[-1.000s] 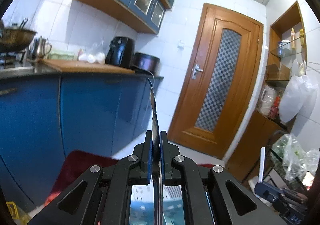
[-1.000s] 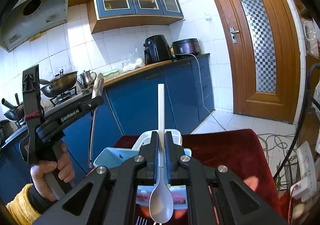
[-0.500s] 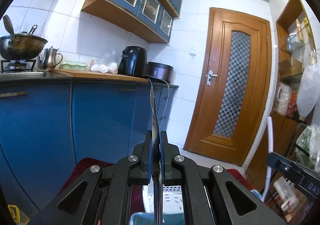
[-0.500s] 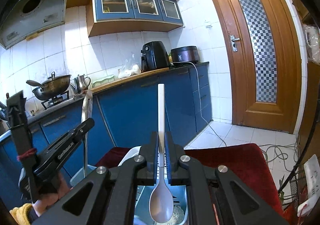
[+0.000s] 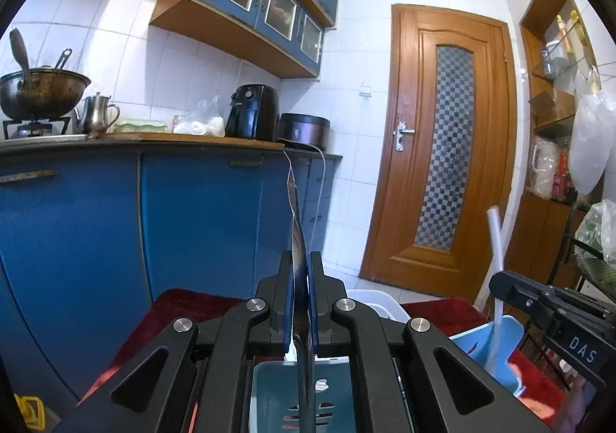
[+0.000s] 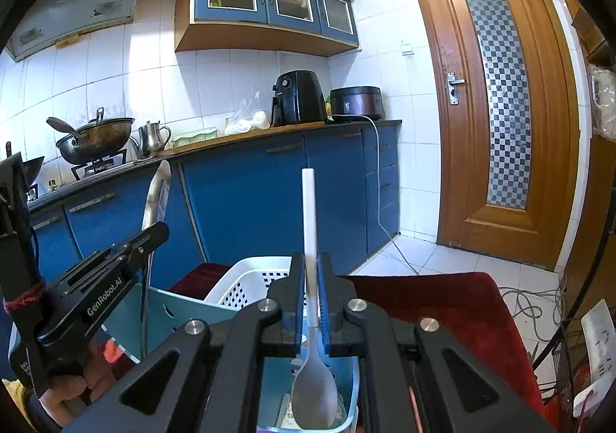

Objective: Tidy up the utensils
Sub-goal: 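Lift the knife with the left tool while the right tool carries the spoon over the blue holder, then open the right tool to drop the spoon in the holder while the left tool releases the knife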

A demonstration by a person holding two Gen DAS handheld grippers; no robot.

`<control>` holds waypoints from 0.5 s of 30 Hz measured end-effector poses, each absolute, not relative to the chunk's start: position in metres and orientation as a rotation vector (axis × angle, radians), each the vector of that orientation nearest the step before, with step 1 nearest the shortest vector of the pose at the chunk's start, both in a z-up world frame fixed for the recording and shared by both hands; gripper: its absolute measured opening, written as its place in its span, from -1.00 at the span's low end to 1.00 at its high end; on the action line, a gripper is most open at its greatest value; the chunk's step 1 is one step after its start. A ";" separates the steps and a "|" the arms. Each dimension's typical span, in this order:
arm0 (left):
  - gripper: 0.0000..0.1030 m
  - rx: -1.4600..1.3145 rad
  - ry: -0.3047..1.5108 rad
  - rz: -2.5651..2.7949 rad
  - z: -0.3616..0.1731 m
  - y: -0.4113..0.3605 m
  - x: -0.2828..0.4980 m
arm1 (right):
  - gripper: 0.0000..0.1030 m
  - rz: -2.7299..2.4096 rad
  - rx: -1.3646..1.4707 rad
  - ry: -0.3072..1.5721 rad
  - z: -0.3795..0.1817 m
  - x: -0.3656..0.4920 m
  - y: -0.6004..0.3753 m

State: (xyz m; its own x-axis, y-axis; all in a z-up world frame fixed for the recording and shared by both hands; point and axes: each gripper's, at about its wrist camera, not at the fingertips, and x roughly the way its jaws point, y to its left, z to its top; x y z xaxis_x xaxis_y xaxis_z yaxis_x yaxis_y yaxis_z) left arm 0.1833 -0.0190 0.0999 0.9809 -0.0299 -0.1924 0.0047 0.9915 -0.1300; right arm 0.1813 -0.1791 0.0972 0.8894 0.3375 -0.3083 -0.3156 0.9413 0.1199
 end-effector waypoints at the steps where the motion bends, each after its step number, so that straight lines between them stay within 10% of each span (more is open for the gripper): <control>1: -0.87 -0.128 0.197 -0.021 0.100 -0.019 0.182 | -0.83 0.341 0.069 0.337 0.097 0.180 -0.179; 15: -0.78 -0.118 0.251 -0.050 0.098 -0.021 0.173 | -0.35 0.352 0.106 0.329 0.108 0.161 -0.188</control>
